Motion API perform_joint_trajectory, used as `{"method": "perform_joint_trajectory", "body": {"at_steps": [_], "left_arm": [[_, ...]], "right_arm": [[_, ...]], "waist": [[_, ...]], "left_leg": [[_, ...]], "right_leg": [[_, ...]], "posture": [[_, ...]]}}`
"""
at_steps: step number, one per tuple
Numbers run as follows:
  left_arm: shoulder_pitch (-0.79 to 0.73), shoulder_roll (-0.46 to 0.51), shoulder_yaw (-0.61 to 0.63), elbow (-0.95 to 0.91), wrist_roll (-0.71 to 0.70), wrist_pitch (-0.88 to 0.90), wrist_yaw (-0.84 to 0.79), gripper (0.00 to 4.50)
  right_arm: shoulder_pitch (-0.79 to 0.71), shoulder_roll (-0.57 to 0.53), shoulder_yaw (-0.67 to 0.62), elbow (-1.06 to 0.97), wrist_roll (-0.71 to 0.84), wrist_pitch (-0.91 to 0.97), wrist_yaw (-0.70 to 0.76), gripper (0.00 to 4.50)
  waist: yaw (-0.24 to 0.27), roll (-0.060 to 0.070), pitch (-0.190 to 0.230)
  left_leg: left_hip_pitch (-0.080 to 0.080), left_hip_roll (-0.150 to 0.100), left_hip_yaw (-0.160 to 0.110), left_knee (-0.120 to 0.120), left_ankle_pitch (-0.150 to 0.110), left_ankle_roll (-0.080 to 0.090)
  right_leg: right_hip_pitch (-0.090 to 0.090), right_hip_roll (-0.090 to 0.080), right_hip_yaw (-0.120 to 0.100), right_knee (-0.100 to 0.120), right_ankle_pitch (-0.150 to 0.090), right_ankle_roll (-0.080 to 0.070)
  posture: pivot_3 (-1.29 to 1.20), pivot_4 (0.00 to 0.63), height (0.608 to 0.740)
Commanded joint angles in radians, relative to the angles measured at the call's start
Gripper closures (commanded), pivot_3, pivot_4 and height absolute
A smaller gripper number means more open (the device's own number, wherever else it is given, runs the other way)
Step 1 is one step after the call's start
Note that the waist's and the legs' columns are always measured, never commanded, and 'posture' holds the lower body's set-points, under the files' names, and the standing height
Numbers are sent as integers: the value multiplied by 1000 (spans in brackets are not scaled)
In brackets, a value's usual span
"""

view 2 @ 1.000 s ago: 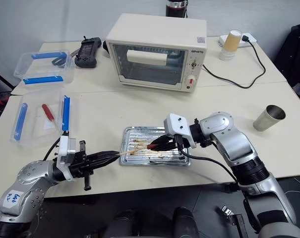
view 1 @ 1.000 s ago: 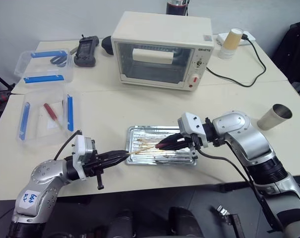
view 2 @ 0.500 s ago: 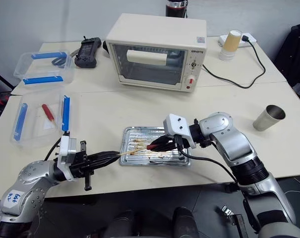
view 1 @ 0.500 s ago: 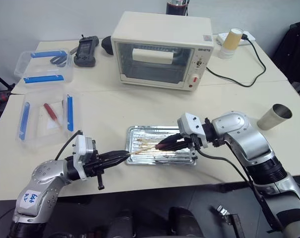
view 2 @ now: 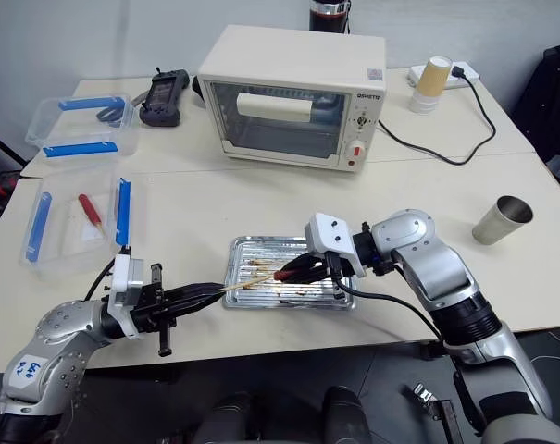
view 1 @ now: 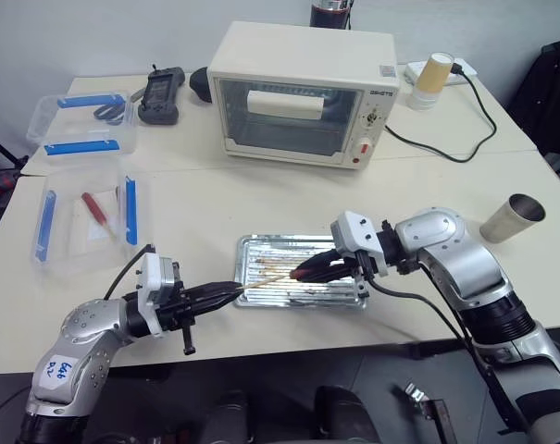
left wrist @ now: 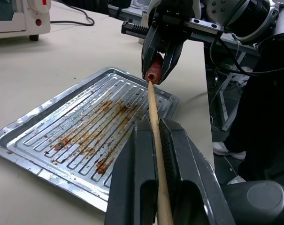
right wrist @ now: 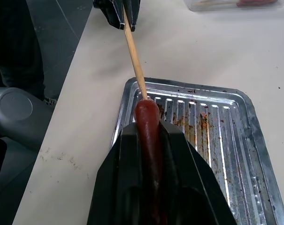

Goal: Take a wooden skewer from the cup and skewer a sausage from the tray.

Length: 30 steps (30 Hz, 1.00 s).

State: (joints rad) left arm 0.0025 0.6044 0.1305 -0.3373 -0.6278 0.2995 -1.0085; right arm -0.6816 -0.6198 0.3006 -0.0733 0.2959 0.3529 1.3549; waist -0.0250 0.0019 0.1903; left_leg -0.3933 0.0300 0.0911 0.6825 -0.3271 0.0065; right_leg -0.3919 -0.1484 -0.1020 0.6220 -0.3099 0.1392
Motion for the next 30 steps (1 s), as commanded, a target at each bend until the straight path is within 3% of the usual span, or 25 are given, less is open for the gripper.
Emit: {"method": "perform_joint_trajectory", "body": {"at_steps": [1, 30], "left_arm": [[-31, -12, -21, -25, -13, -5, -8, 4500], [-96, -48, -58, -65, -38, 63, -12, 4500]], "right_arm": [[3, 14, 9, -38, 19, -3, 16, 4311], [15, 38, -2, -37, 25, -14, 57, 4311]], "waist": [[0, 0, 0], [1, 0, 0]], "left_leg": [[0, 0, 0, 0, 0, 0], [0, 0, 0, 1, 0, 0]], "right_leg": [[0, 0, 0, 0, 0, 0], [0, 0, 0, 1, 0, 0]], "posture": [[0, 150, 740], [0, 150, 740]]}}
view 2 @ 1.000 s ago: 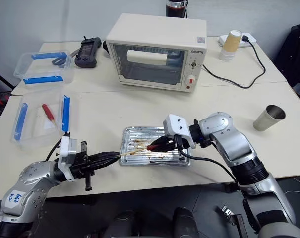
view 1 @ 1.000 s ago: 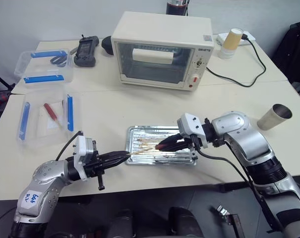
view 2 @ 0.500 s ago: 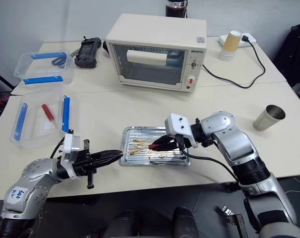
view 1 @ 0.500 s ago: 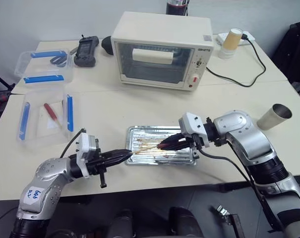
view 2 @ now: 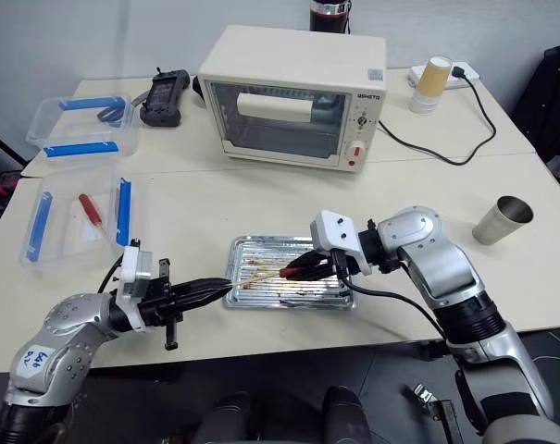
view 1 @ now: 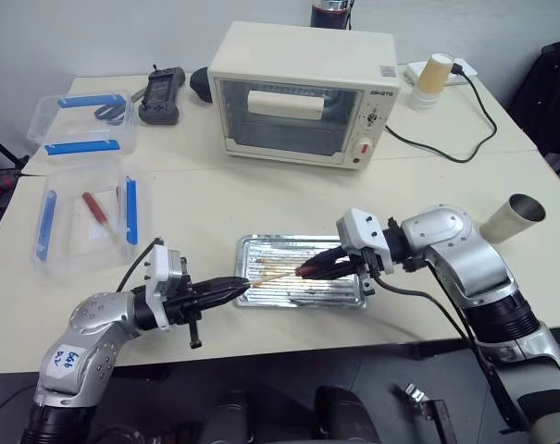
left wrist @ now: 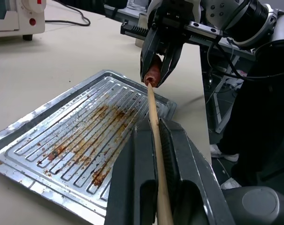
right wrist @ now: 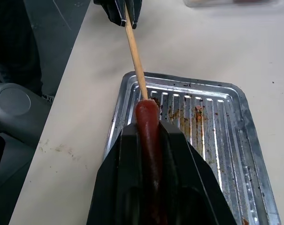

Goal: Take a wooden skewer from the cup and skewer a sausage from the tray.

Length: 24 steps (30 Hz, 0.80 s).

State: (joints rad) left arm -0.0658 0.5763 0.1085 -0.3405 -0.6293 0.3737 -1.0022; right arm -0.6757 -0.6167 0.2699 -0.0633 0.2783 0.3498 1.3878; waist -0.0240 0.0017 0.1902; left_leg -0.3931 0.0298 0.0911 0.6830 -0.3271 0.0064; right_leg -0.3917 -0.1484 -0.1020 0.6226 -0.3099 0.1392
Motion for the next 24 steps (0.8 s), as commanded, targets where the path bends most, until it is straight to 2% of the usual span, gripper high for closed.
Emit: {"method": "perform_joint_trajectory", "body": {"at_steps": [1, 12, 24], "left_arm": [[-29, -20, -35, -61, -36, -10, -20, 4500], [-9, -10, -10, -80, -59, 6, -36, 4500], [-16, 4, 3, -89, -81, 22, -48, 4500]], "right_arm": [[11, 35, 26, -47, 43, -10, 26, 4311], [12, 43, -9, -39, 77, 2, 56, 4311], [19, 56, -64, -113, 252, 137, 90, 4311]], "waist": [[0, 0, 0], [-1, 0, 0], [2, 0, 0]], "left_leg": [[0, 0, 0, 0, 0, 0], [0, 0, 0, 0, 0, 0], [1, 0, 0, 0, 0, 0]], "right_leg": [[0, 0, 0, 0, 0, 0], [0, 0, 0, 0, 0, 0], [1, 0, 0, 1, 0, 0]], "posture": [[0, 150, 740], [0, 150, 740], [0, 150, 740]]}}
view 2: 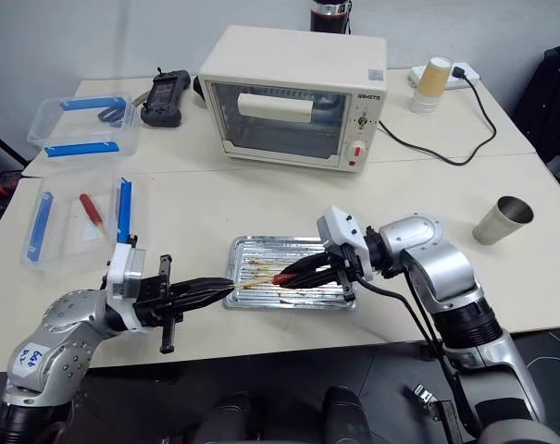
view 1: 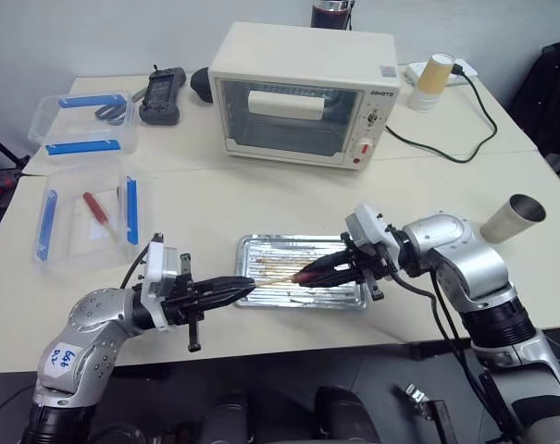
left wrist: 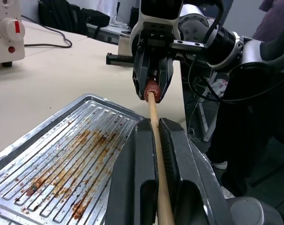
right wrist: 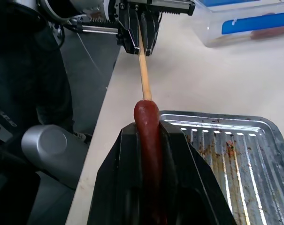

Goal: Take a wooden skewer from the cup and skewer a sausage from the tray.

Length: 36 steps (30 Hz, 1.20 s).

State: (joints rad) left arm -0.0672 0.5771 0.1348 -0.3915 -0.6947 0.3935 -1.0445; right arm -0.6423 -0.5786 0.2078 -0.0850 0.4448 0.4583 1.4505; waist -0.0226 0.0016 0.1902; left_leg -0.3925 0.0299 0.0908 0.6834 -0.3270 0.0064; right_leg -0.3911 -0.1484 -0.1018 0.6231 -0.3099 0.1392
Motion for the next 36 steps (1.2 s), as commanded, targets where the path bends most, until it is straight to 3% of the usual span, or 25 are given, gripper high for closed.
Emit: {"method": "perform_joint_trajectory", "body": {"at_steps": [1, 14, 24, 35, 36], "left_arm": [[-19, 5, -28, -38, -16, 4, -9, 4500], [-102, 22, -125, 25, 37, 11, -83, 4500], [-214, -80, -244, 81, 90, 15, -99, 4500], [-227, -143, -253, 99, 138, 17, -106, 4500], [-219, -138, -241, 98, 139, 15, -107, 4500]], "right_arm": [[-18, 17, 0, -95, 89, 38, 26, 4311], [-67, -1, 48, -134, 73, 100, 35, 4311], [-94, 34, 66, -140, 59, 126, 24, 4311], [-80, 32, 42, -157, 65, 213, -11, 4311], [-74, 28, 31, -155, 61, 210, -16, 3965]], "waist": [[1, 0, 0], [1, 0, 0], [4, 0, 0], [12, 0, 0], [14, 0, 0]], "left_leg": [[0, 0, 0, 0, 0, 0], [0, 0, 0, 0, 0, 0], [0, -1, 0, 0, 0, 0], [0, 0, 0, 1, 0, 0], [0, 0, 0, 1, 0, 0]], "right_leg": [[0, 0, 0, 0, 0, 0], [0, 0, 0, 0, 0, 0], [0, 0, 0, 0, 0, 0], [0, 0, 0, 0, 0, 0], [0, 0, 0, 0, 0, 0]], "posture": [[0, 150, 740], [0, 150, 740], [0, 150, 740], [0, 150, 740], [0, 150, 740]]}}
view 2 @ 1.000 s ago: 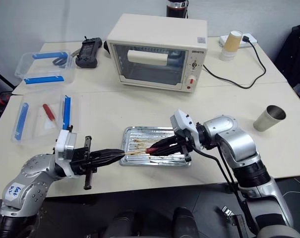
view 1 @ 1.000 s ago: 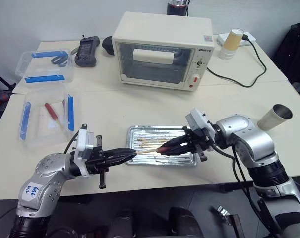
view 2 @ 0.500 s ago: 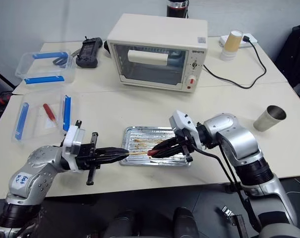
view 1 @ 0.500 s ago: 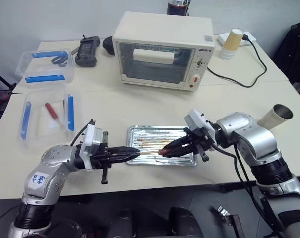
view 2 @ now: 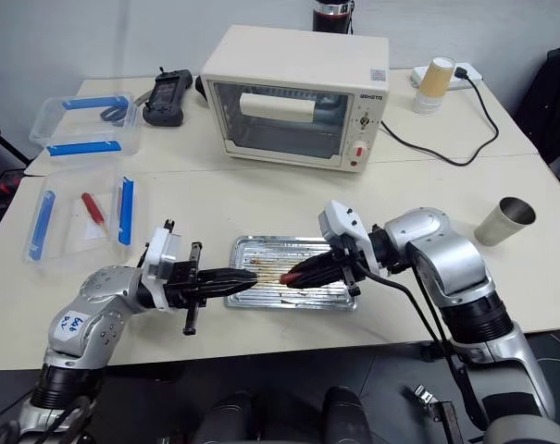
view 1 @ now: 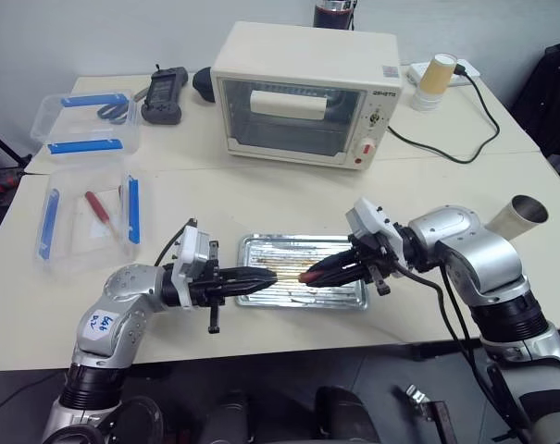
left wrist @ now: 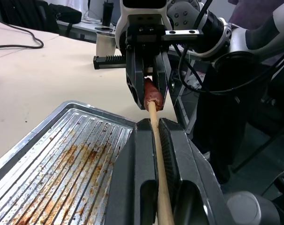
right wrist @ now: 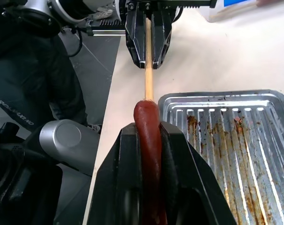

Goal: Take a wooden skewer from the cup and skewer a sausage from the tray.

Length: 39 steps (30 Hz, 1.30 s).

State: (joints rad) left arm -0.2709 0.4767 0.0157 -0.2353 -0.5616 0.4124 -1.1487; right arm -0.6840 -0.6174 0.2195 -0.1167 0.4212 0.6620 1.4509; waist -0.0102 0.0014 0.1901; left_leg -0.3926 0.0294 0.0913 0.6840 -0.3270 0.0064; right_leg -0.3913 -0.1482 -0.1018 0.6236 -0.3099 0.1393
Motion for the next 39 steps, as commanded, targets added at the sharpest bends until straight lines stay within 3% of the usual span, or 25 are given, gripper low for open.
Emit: {"method": "perform_joint_trajectory", "body": {"at_steps": [1, 7, 12, 17, 21, 24, 29, 31, 37, 39], "left_arm": [[-4, -27, -104, -62, 4, -5, -4, 4500], [102, 71, 57, -80, -37, -37, 10, 4500], [228, 135, 262, -105, -98, -48, 47, 4500], [329, 95, 453, -176, -177, -36, 212, 4500], [324, -41, 583, -211, -156, -106, 495, 4500], [283, -143, 638, -219, -100, -161, 719, 4500], [186, -215, 648, -167, -3, -180, 996, 4500], [137, -219, 636, -124, 47, -170, 1093, 4500], [63, -186, 587, -22, 120, -123, 1185, 4500], [43, -182, 580, 0, 102, -113, 1183, 3922]], "right_arm": [[-24, 51, 9, -122, 84, 11, -11, 3587], [64, -72, -83, -117, 94, -61, 24, 1735], [185, -172, -209, -88, 113, -153, 33, 61], [318, -87, -387, -69, 174, -305, -54, 24], [416, -49, -469, -144, 320, -212, -143, 24], [470, 77, -496, -208, 316, -317, -271, 24], [481, 235, -476, -271, 269, -456, -430, 24], [478, 249, -453, -288, 255, -488, -438, 24], [441, 228, -408, -250, 226, -537, -433, 24], [427, 216, -410, -231, 225, -546, -429, 0]], "waist": [[2, 0, 0], [10, 0, 0], [9, -1, 0], [10, -2, 0], [13, -2, 1], [14, -4, 0], [14, -6, -1], [18, -6, -1], [17, -9, -3], [15, -9, -3]], "left_leg": [[0, 0, 0, 0, 0, 0], [0, 0, 0, 0, 0, 0], [0, 0, 0, 0, 0, 1], [1, 1, -1, 0, 0, 0], [3, 1, -2, 0, 0, 1], [6, 1, -5, 0, 0, 1], [7, 0, -9, 0, 0, 0], [7, 0, -10, 0, 0, 0], [6, 0, -10, 0, 0, 1], [6, 0, -10, -1, 0, 1]], "right_leg": [[0, 0, 0, 0, 0, 0], [0, 0, 0, 0, 0, 0], [1, 0, 0, -1, 0, 0], [2, 0, 0, -1, 0, 0], [4, -1, 1, -1, 0, 0], [7, -1, 0, -2, 0, 0], [8, -1, 0, -1, 0, 0], [8, -1, 0, -2, 0, 0], [8, 0, -1, -2, 0, 0], [8, 0, -1, -2, 0, 0]], "posture": [[0, 150, 740], [0, 150, 740], [0, 150, 740], [0, 150, 740], [0, 150, 740], [0, 150, 740], [0, 150, 740], [0, 150, 740], [0, 150, 740], [0, 150, 740]]}}
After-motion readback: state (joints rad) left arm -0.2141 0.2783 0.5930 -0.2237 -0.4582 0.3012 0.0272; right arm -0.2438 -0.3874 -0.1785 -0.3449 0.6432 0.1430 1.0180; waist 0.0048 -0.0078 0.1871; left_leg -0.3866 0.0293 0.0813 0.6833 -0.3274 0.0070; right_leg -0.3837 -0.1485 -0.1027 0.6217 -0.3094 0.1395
